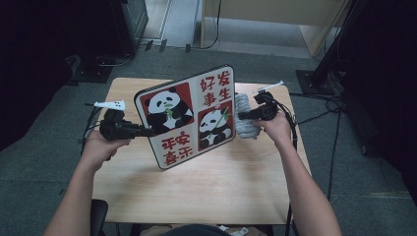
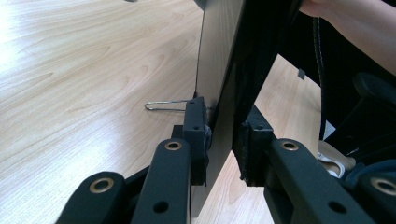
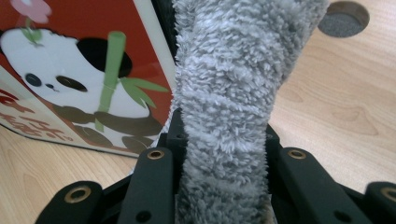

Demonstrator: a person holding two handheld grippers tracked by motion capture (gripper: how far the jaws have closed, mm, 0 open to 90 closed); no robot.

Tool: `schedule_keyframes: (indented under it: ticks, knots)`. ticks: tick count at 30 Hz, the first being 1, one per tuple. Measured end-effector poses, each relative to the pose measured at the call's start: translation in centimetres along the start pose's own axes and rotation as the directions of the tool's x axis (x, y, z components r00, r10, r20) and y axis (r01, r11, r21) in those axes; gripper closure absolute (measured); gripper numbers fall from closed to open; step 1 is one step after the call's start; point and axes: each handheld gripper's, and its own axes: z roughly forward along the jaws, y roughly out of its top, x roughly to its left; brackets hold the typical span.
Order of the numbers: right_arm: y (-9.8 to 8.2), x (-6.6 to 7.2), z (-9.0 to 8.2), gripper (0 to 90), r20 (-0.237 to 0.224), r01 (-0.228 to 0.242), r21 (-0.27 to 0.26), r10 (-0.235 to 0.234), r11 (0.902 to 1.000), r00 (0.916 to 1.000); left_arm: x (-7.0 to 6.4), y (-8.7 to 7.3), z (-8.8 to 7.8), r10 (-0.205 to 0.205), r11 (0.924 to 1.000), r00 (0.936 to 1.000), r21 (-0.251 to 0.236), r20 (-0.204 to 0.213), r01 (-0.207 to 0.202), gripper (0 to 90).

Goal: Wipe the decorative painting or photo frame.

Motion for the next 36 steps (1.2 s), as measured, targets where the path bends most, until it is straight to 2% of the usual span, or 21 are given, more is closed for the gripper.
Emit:
schedule_keyframes:
  ticks: [11, 15, 23, 27, 30, 36]
  knots:
    - [-1.3, -0.4, 0.8, 68.6, 0.003, -0.004, -0.005, 0.004, 1.0000, 1.0000, 0.0, 0.0, 0.0, 0.002, 1.0000, 1.0000, 0.004, 0.000, -0.002, 76.3]
    - [-1.9, -0.5, 1.2, 68.3, 0.015, 0.006, -0.026, -0.005, 0.9996, 0.9999, -0.1, 0.0, 0.0, 0.005, 1.0000, 1.0000, 0.003, 0.000, -0.005, 76.4]
    - [-2.8, -0.6, 1.7, 68.3, 0.020, -0.003, -0.034, 0.004, 0.9994, 0.9998, -0.1, 0.0, 0.1, 0.005, 1.0000, 1.0000, 0.002, -0.003, -0.005, 76.3]
    - [-3.5, -0.8, 2.1, 68.3, 0.020, -0.015, -0.033, 0.016, 0.9993, 0.9997, -0.1, 0.0, 0.1, 0.006, 1.0000, 1.0000, 0.003, -0.004, -0.006, 76.3]
    - [-4.1, -1.0, 2.4, 68.3, 0.008, -0.033, -0.054, 0.034, 0.9980, 0.9994, -0.1, 0.0, 0.1, 0.007, 1.0000, 1.0000, 0.004, -0.006, -0.007, 76.3]
    - [-4.8, -1.4, 3.0, 68.3, 0.020, -0.019, -0.025, 0.019, 0.9995, 0.9996, -0.1, 0.0, 0.1, 0.004, 1.0000, 1.0000, 0.005, -0.002, -0.004, 76.2]
